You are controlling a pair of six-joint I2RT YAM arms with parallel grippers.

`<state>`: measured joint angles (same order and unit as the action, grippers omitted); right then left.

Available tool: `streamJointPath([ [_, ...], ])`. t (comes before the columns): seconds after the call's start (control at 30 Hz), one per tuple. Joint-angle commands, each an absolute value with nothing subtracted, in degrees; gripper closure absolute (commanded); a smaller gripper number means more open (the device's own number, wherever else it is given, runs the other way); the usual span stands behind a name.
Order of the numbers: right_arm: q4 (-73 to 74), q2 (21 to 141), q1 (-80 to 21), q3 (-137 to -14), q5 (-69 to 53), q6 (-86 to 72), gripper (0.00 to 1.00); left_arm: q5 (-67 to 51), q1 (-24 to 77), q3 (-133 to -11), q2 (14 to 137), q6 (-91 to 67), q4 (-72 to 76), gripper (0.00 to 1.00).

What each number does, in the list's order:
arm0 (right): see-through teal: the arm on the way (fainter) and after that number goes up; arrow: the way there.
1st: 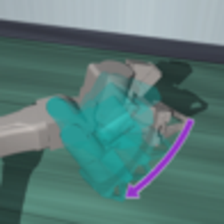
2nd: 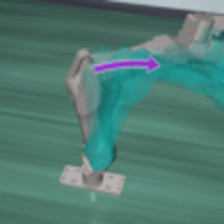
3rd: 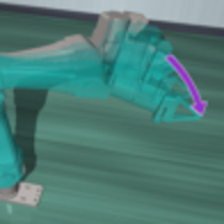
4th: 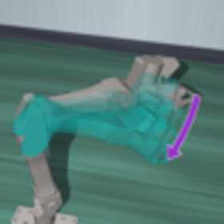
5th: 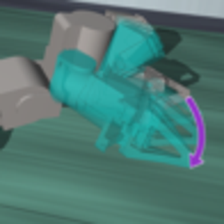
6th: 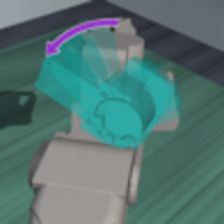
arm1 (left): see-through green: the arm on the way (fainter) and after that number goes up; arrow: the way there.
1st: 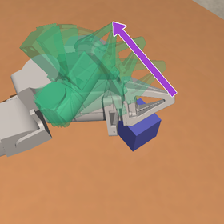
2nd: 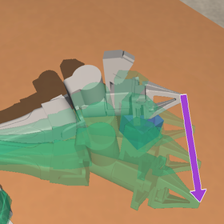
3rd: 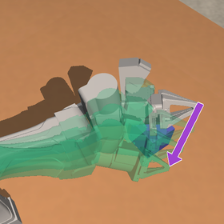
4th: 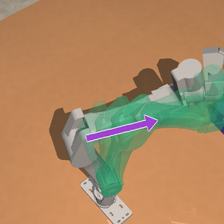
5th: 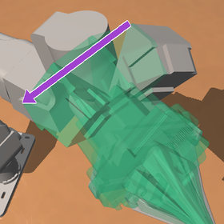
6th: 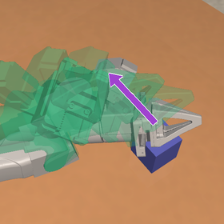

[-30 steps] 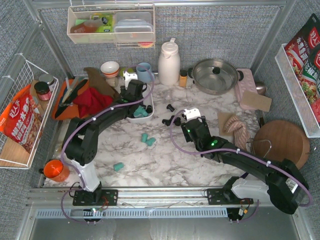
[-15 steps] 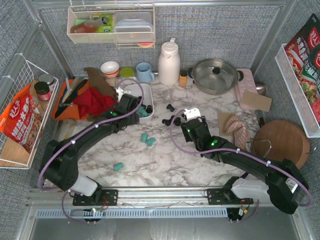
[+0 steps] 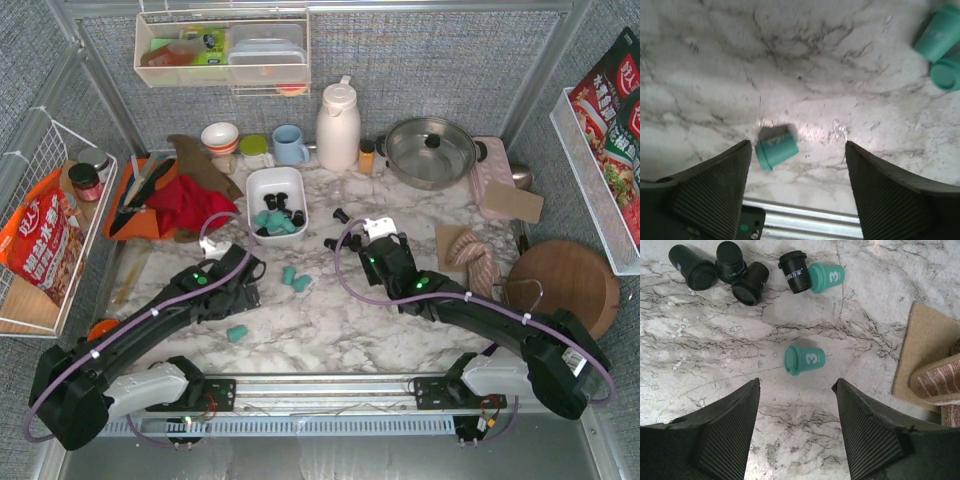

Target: Mix the coffee capsules in the storage basket

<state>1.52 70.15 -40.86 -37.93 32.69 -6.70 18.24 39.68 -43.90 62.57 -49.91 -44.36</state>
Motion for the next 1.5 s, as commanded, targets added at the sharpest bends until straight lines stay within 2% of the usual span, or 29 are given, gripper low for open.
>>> streamJointPath([
  [0.0, 0.62, 70.86, -40.89, -38.58, 33.18, -7.13, 0.32, 22.18, 42.58, -43.78, 62.34, -61.52, -52.90, 0.11],
  [0.1, 1.00, 71.02, -40.87, -38.80, 33.31, -7.16, 0.31, 22.74, 44.07, -42.63, 63.46, -65.00, -54.35, 0.10],
  [0.37, 1.23, 69.84, -40.78, -38.63, 33.11, -7.20, 0.30, 21.87, 46.16, -35.31, 61.06, -74.15, -51.92, 0.23],
  [0.6, 1.49, 69.55, -40.78, -38.71, 32.70, -7.29, 0.30, 23.33, 48.08, -35.36, 63.40, -76.83, -46.75, 0.23],
  [0.9, 1.82, 69.12, -40.79, -38.76, 32.79, -7.29, 0.30, 23.90, 48.96, -34.23, 67.14, -77.57, -48.25, 0.23],
  [1.2, 1.93, 69.13, -40.78, -38.82, 32.68, -7.47, 0.30, 24.79, 49.19, -32.54, 69.51, -76.35, -44.94, 0.28],
  [1.37, 1.93, 69.03, -40.78, -38.82, 32.78, -7.47, 0.30, 26.27, 49.72, -32.89, 70.55, -75.77, -44.74, 0.36],
  [1.47, 1.93, 69.08, -40.78, -38.80, 32.62, -7.47, 0.30, 27.56, 49.69, -33.16, 69.45, -75.00, -44.06, 0.50],
])
